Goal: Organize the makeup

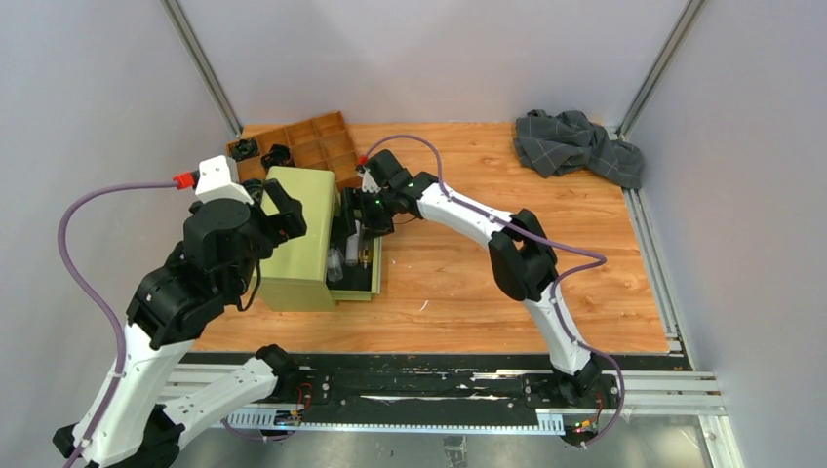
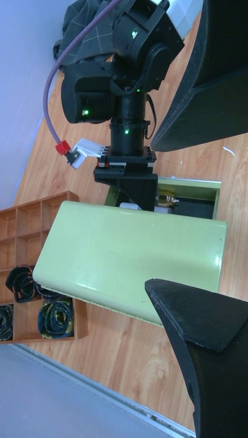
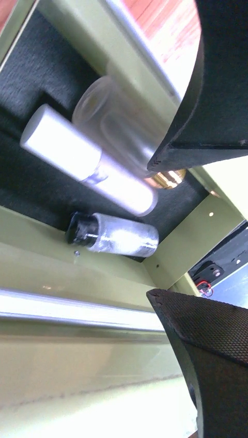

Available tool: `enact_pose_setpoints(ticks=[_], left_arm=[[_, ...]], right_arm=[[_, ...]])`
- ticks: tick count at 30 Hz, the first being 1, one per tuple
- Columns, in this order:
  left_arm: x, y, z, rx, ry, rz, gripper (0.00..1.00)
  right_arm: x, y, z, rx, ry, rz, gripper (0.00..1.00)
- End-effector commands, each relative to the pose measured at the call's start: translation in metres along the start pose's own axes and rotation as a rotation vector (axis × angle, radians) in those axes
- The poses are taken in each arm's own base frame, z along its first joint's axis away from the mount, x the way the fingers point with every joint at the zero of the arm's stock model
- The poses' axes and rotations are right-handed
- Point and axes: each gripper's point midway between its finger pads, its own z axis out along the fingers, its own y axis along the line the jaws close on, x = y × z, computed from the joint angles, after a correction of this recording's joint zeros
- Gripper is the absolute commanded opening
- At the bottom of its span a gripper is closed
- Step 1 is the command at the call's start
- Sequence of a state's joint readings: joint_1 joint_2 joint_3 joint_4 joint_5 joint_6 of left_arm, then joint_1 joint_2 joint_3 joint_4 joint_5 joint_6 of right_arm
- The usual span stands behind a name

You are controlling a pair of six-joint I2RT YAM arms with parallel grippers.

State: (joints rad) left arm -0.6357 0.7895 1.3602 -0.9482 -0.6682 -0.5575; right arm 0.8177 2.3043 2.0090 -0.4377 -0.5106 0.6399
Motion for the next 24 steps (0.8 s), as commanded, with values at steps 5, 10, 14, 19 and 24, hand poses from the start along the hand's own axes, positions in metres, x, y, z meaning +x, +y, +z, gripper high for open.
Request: enact_pose_setpoints(ticks=[5,10,14,19,24], left_arm=[[0.009,0.003,0.009,-0.039,0.02,0.026,0.98],[0.04,0.024,0.037,-0.221,0.164,0.182,0.98],[0.042,0.038,0.054,-0.271,0.224,0.191,0.98],[0.034,0.088,0.074,-0.347,0.26,-0.001,0.98],[0.066,0.105,0.1,-0.296,0.336,-0.162,0.98]], right_arm=[[-0.01,-0.003,-0.055,0.06,-0.115,-0.061,0.65],[-0.023,-0.033,-0.1,0.028,-0.274,0.12,0.53],[-0.016,-0.084,-0.12,0.076,-0.346,0.265,0.37],[0.011,-0.121,-0.108,0.135,-0.29,0.338,0.19],[0.021,-0.13,-0.089,0.111,-0.243,0.372,0.06]])
